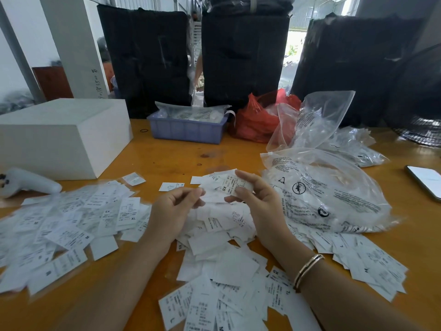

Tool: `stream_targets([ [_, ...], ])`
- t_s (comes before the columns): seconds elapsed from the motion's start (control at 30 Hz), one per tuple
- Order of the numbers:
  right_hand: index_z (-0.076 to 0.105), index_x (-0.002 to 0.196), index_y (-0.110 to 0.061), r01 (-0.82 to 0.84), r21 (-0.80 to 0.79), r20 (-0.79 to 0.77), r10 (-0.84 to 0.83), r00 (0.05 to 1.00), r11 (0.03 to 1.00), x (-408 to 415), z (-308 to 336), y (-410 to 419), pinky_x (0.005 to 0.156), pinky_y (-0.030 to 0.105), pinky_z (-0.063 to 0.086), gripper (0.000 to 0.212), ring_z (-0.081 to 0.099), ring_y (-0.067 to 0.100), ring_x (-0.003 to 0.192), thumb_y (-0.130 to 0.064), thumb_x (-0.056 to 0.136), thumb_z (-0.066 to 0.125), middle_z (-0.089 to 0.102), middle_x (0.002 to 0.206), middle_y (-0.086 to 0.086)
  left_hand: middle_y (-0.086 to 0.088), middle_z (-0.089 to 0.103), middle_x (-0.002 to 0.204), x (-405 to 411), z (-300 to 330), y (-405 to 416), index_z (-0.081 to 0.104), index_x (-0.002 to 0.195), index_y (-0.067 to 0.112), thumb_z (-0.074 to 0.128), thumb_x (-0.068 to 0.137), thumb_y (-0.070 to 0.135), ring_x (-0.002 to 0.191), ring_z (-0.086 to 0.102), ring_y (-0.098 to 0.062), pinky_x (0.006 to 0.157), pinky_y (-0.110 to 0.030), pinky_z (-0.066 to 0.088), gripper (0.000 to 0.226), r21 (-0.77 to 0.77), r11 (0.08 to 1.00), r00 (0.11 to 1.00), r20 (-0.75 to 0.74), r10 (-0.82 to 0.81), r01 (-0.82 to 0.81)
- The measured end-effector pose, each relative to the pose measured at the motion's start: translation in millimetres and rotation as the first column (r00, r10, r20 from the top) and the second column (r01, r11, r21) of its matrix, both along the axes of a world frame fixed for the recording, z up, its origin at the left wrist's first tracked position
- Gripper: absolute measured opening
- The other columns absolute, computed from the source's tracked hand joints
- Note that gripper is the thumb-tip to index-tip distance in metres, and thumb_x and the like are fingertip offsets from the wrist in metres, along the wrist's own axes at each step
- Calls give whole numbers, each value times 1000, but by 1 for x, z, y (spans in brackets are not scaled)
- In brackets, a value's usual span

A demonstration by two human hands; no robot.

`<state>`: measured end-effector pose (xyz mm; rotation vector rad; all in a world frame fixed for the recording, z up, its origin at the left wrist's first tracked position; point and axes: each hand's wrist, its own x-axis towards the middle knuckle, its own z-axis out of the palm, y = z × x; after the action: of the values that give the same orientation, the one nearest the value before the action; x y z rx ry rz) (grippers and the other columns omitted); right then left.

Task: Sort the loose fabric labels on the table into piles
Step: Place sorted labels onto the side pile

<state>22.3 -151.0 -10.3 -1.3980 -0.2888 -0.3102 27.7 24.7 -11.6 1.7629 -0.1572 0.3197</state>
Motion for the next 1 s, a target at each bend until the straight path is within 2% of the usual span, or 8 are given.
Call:
stream_targets([
  [0.2, 63, 104, -32, 15, -89, 32, -12, 999, 996, -2, 0, 5, 71, 16, 52, 35, 72, 15, 77, -1, 91, 56, 69, 92, -19, 20, 70, 70, -1, 1, 0, 69, 79, 31, 58, 76, 47, 70, 62, 10, 58, 2, 40, 19, 12, 1000, 999, 39, -15, 14],
  [0.33, 62, 103, -36, 25, -132, 48, -19, 999, 991, -3, -1, 5, 69, 16, 52, 37, 71, 12, 76, -2, 90, 58, 68, 94, 1, 21, 70, 71, 1, -3, 1, 69, 79, 32, 61, 87, 32, 70, 62, 10, 60, 4, 39, 12, 100, 994, 996, 73, -44, 36],
  [0.4, 62, 103, -38, 25, -171, 50, -17, 999, 985, -3, -1, 4, 68, 14, 50, 37, 69, 7, 74, -4, 90, 59, 68, 91, 5, 21, 70, 71, 2, -4, 1, 68, 78, 33, 60, 88, 30, 70, 62, 9, 60, 3, 40, 13, 121, 991, 995, 83, -61, 50],
  [0.57, 61, 106, -40, 11, -279, 48, 2, 999, 960, -2, -3, 4, 66, 14, 50, 39, 64, 1, 69, -4, 90, 59, 65, 85, -7, 20, 70, 71, 1, -4, -1, 67, 78, 36, 61, 82, 39, 70, 63, 8, 58, 1, 41, 8, 105, 993, 993, 93, -69, 59],
  [0.67, 61, 105, -40, -1, -340, 56, 21, 998, 941, -2, -4, 6, 64, 11, 47, 42, 62, 0, 66, -1, 89, 59, 63, 88, -10, 21, 70, 72, 0, -4, -1, 68, 77, 36, 58, 74, 49, 70, 63, 7, 58, -3, 44, 16, 98, 994, 994, 94, -63, 54],
  [0.8, 62, 103, -41, -6, -386, 47, 26, 999, 922, 0, -6, 6, 64, 18, 50, 43, 61, 1, 65, -1, 89, 59, 63, 81, -12, 21, 70, 73, 0, -4, -1, 68, 78, 35, 58, 75, 50, 72, 63, 7, 59, -3, 44, 18, 92, 994, 994, 84, -64, 56],
  [0.9, 64, 104, -39, 9, -335, 48, 7, 999, 942, 0, -6, 4, 65, 16, 50, 41, 61, 2, 67, -1, 90, 58, 63, 76, -14, 20, 71, 74, 0, -4, -1, 69, 81, 33, 59, 75, 49, 73, 63, 7, 59, -2, 43, 20, 57, 996, 995, 68, -71, 67],
  [1.0, 65, 102, -35, 71, -148, 29, -67, 997, 986, 1, -3, -1, 67, 16, 50, 38, 62, 4, 68, 0, 90, 57, 65, 73, -17, 22, 71, 74, 2, -4, -1, 68, 82, 33, 62, 84, 36, 73, 62, 10, 58, 0, 41, 8, 61, 996, 997, 41, -63, 61],
])
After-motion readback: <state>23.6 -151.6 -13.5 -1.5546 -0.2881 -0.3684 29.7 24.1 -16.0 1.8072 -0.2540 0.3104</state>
